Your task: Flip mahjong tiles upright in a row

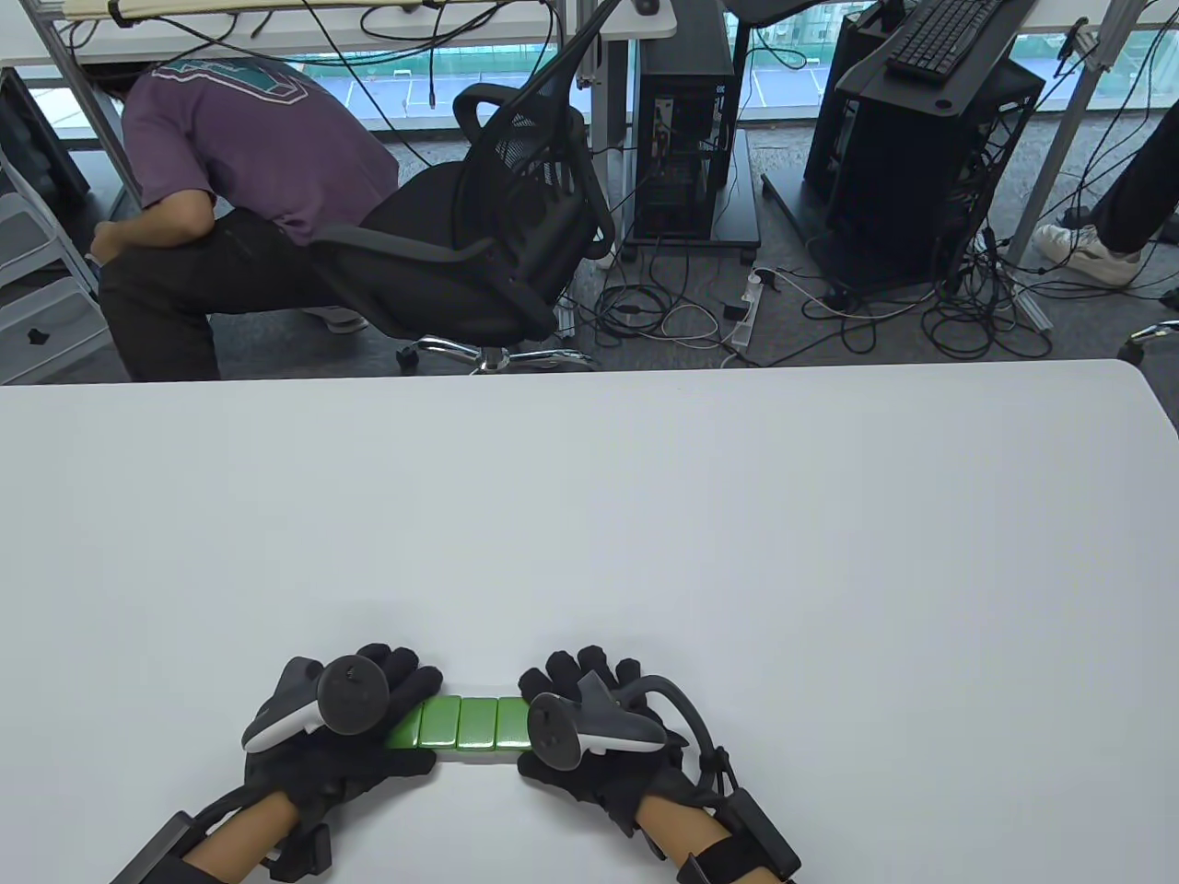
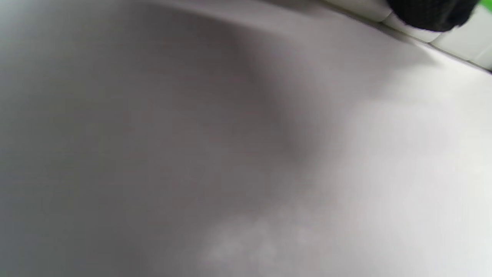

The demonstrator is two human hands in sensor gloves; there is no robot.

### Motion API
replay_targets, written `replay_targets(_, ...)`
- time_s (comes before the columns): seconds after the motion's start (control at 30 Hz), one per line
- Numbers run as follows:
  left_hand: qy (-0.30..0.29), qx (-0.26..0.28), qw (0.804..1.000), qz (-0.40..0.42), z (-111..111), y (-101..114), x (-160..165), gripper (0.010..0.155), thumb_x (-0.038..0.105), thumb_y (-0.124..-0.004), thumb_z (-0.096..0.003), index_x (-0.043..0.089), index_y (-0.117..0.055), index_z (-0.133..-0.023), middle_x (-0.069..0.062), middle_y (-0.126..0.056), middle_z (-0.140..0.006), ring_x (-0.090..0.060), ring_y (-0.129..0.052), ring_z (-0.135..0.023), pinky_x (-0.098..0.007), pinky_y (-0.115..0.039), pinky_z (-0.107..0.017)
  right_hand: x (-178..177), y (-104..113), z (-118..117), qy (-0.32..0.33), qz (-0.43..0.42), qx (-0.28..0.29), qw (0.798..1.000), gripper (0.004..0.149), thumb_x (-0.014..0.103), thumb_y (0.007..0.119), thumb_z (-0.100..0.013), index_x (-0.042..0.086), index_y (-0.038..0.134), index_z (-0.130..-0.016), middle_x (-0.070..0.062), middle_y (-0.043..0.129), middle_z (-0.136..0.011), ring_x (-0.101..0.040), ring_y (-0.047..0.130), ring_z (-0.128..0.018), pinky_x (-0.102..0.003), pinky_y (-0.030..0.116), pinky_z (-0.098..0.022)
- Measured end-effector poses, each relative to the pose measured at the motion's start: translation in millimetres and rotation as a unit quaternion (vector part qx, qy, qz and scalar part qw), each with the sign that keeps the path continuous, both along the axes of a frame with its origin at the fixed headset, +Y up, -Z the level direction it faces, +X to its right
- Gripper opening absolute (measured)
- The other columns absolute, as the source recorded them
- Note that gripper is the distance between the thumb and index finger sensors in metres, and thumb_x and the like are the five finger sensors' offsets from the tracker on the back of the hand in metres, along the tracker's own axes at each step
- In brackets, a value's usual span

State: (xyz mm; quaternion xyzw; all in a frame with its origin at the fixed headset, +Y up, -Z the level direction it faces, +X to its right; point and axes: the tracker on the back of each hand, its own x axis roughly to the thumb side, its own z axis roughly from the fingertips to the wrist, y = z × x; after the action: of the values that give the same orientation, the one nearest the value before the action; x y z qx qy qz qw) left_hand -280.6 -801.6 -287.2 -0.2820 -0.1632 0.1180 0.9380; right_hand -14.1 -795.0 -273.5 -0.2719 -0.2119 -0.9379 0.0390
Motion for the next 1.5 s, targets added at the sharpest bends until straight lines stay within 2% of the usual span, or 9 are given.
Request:
replay_targets(0.17, 0.005, 0.011, 1.0, 0.019, -0.8, 3.2, -4.2, 0.092, 0.07, -0.073, -0.0303, 0.055, -0.014, -0.099, 0.017, -0.008, -0.118, -0.022, 0.0, -0.116, -0.054, -0.004, -0.085, 6.6, 9.5, -1.6, -0.005, -0.056, 0.014, 0.998, 0.091, 0.068, 0.058, -0.043, 0.029, -0.001, -0.101, -0.011, 0.007, -0.115, -0.051, 0.011, -0.101, -0.075, 0.026, -0.071)
replay_targets(0.33, 0.0, 0.081, 0.994, 0.072, 5.3, 31.1, -21.9, 0.098, 0.064, -0.082, -0.0249, 0.049, -0.021, -0.1, 0.016, -0.017, -0.118, -0.023, -0.016, -0.116, -0.051, -0.026, -0.087, 37.8, 42.6, 5.0, -0.009, -0.089, 0.043, 0.995, 0.094, 0.065, 0.069, -0.039, 0.031, 0.009, -0.103, -0.013, 0.007, -0.114, -0.058, 0.019, -0.1, -0.077, 0.036, -0.068)
replay_targets(0.43, -0.017, 0.15, 0.988, 0.016, 10.8, 53.5, -36.1, 0.097, 0.062, -0.084, -0.0234, 0.046, -0.03, -0.102, 0.014, -0.027, -0.118, -0.025, -0.037, -0.112, -0.046, -0.046, -0.081, 64.9, 53.3, 10.7, -0.024, -0.05, 0.066, 0.996, 0.093, 0.063, 0.072, -0.039, 0.031, 0.014, -0.104, -0.014, 0.012, -0.115, -0.057, 0.036, -0.098, -0.069, 0.053, -0.068)
replay_targets(0.57, -0.059, 0.219, 0.971, -0.082, 15.0, 60.4, -38.6, 0.094, 0.062, -0.086, -0.0221, 0.042, -0.041, -0.102, 0.008, -0.049, -0.116, -0.024, -0.076, -0.093, -0.042, -0.073, -0.06, 81.1, 47.2, 16.3, -0.032, -0.053, 0.082, 0.995, 0.09, 0.059, 0.075, -0.039, 0.028, 0.023, -0.106, -0.016, 0.028, -0.115, -0.052, 0.064, -0.087, -0.05, 0.073, -0.057)
replay_targets(0.73, -0.082, 0.187, 0.974, -0.102, 10.9, 45.0, -28.1, 0.093, 0.061, -0.086, -0.0221, 0.042, -0.042, -0.102, 0.007, -0.057, -0.113, -0.02, -0.093, -0.076, -0.037, -0.083, -0.043, 76.8, 33.3, 17.0, -0.02, -0.086, 0.098, 0.991, 0.082, 0.051, 0.076, -0.04, 0.025, 0.033, -0.105, -0.017, 0.043, -0.111, -0.044, 0.079, -0.071, -0.037, 0.081, -0.044)
replay_targets(1.03, -0.088, 0.186, 0.977, -0.053, 2.6, 28.6, -16.6, 0.09, 0.058, -0.086, -0.0243, 0.041, -0.043, -0.101, 0.005, -0.062, -0.109, -0.02, -0.095, -0.045, -0.033, -0.086, -0.033, 64.5, 18.7, 9.6, -0.018, -0.099, 0.071, 0.992, 0.074, 0.046, 0.073, -0.046, 0.031, 0.031, -0.105, -0.012, 0.042, -0.111, -0.044, 0.069, -0.054, -0.023, 0.081, -0.041)
replay_targets(1.13, -0.1, 0.158, 0.98, -0.064, -0.4, 22.7, -12.3, 0.091, 0.061, -0.084, -0.0298, 0.045, -0.032, -0.102, 0.011, -0.053, -0.113, -0.015, -0.091, -0.043, -0.029, -0.083, -0.033, 59.9, 16.0, 9.3, -0.023, -0.068, 0.071, 0.995, 0.074, 0.051, 0.069, -0.049, 0.032, 0.024, -0.105, -0.006, 0.04, -0.113, -0.037, 0.068, -0.051, -0.011, 0.08, -0.039)
replay_targets(1.37, -0.093, 0.074, 0.993, 0.025, -14.1, 14.7, -24.8, 0.084, 0.061, -0.087, -0.0387, 0.053, -0.03, -0.1, 0.026, -0.047, -0.112, -0.012, -0.083, -0.042, -0.023, -0.077, -0.03, 69.3, 10.3, 1.2, -0.062, -0.165, -0.029, 0.984, 0.072, 0.047, 0.076, -0.054, 0.039, 0.025, -0.104, 0.01, 0.029, -0.116, -0.039, 0.054, -0.052, -0.007, 0.074, -0.04)
replay_targets(1.5, -0.094, 0.05, 0.992, 0.069, -9.9, 13.2, -27.1, 0.08, 0.065, -0.089, -0.0346, 0.054, -0.042, -0.098, 0.027, -0.055, -0.109, -0.007, -0.087, -0.036, -0.019, -0.081, -0.025, 81.4, 10.3, -2.8, -0.082, -0.25, -0.069, 0.962, 0.071, 0.046, 0.087, -0.047, 0.038, 0.044, -0.102, 0.007, 0.047, -0.114, -0.039, 0.054, -0.048, -0.007, 0.077, -0.032)
